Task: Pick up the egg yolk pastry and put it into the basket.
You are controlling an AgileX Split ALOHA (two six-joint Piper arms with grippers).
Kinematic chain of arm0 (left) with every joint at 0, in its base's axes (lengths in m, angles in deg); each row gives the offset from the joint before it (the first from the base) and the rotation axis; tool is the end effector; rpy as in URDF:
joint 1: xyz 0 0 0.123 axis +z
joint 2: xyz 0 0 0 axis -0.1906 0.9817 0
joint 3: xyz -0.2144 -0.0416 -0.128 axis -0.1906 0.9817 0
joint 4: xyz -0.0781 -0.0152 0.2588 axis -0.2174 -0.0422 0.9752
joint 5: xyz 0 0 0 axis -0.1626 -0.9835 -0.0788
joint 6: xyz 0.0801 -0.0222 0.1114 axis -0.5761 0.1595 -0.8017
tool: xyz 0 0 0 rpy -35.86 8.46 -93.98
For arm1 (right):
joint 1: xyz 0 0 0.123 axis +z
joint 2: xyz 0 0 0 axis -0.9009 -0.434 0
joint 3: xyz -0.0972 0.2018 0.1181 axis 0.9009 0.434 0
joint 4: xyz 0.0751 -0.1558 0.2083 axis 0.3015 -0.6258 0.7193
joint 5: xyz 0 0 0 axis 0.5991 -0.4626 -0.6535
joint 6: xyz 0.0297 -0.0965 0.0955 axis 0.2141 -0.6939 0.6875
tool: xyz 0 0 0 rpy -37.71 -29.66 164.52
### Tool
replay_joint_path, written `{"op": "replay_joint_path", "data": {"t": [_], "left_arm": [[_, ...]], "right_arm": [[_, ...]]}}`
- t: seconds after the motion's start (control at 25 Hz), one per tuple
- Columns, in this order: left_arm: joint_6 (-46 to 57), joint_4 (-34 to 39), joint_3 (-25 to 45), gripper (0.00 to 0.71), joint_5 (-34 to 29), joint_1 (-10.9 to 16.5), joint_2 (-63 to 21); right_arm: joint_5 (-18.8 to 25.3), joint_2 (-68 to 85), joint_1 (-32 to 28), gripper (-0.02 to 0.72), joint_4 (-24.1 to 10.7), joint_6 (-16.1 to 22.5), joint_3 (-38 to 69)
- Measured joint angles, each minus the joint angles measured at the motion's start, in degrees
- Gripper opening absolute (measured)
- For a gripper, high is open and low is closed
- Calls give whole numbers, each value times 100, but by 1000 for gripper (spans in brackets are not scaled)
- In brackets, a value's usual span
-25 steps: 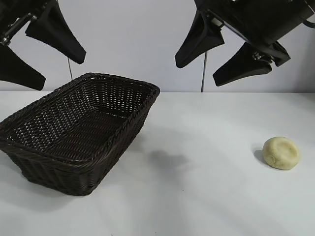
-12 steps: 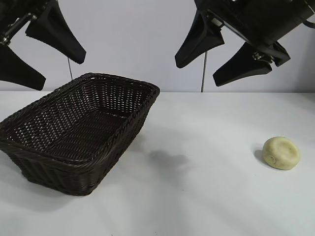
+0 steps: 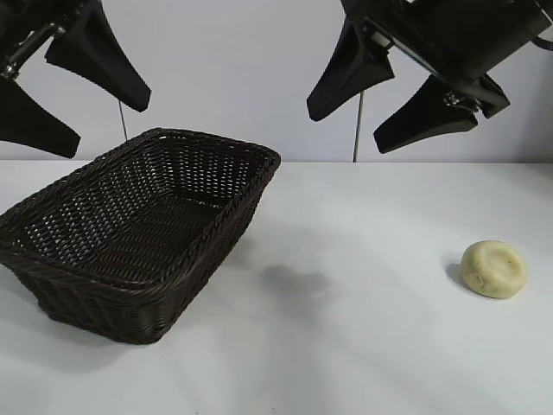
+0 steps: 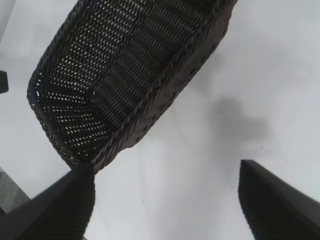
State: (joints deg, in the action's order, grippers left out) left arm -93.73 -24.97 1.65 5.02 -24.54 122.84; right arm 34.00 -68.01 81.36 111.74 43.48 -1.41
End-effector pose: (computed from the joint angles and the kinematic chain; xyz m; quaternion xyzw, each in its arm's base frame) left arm 0.3129 -0.1460 0.1958 -0.0271 0.9253 -0.3276 0.1894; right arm 0.3268 0.1633 0.1984 -0.1379 0.9179 0.2731 0.2527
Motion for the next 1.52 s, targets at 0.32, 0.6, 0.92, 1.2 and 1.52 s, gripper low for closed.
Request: {"op": "replay_joint_path", "data": {"t": [0.32,0.6,0.92,1.2,1.52], "left_arm": [[3472,952,-7,598,-516,0,0],[5570,2196,8,598,-308,-355,0],[8242,4287,65,598,-65,-1164,0],[9098,4854,65,598,-32,-1181,70],[9230,5147,65,598,-136,-1181,474]], "right_arm": [[10,0,0,567,0,0,0],[10,0,0,567,0,0,0],[10,0,0,567,0,0,0],[11,0,0,567,0,0,0],[11,0,0,567,0,0,0]]}}
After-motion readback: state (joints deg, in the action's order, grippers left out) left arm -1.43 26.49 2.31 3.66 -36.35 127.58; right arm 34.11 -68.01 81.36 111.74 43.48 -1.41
